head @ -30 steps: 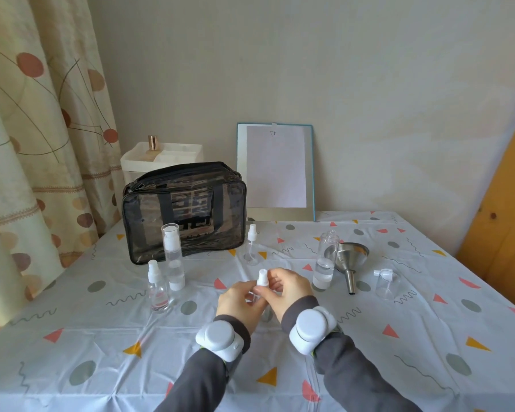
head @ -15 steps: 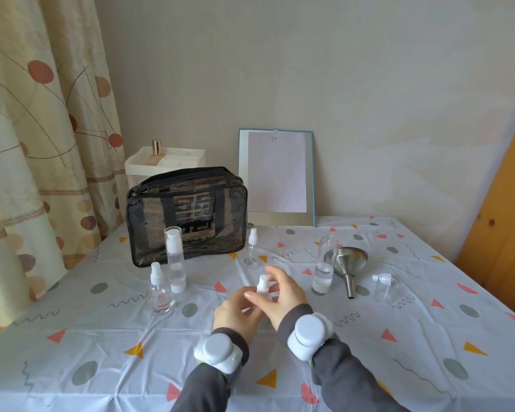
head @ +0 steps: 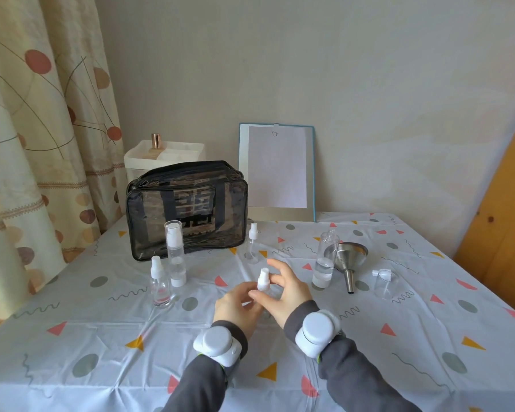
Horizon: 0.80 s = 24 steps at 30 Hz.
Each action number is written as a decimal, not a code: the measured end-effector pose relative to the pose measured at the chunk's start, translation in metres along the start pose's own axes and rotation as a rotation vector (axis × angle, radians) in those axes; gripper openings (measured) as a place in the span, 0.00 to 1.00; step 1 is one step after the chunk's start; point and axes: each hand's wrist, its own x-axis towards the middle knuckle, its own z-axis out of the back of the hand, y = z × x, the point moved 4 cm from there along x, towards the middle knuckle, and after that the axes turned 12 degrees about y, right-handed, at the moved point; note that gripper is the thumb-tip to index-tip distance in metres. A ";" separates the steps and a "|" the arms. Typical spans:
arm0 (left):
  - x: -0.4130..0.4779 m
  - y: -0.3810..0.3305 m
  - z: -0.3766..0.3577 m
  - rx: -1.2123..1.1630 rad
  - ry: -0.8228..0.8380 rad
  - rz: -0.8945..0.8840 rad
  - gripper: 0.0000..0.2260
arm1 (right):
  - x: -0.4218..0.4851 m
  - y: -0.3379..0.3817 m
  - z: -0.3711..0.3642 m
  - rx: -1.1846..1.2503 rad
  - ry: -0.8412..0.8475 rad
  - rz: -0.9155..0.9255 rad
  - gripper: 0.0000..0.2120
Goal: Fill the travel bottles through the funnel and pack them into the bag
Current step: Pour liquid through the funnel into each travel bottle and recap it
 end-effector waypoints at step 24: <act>0.000 -0.001 0.002 -0.004 -0.005 -0.016 0.09 | 0.006 0.006 -0.003 -0.032 0.131 -0.028 0.21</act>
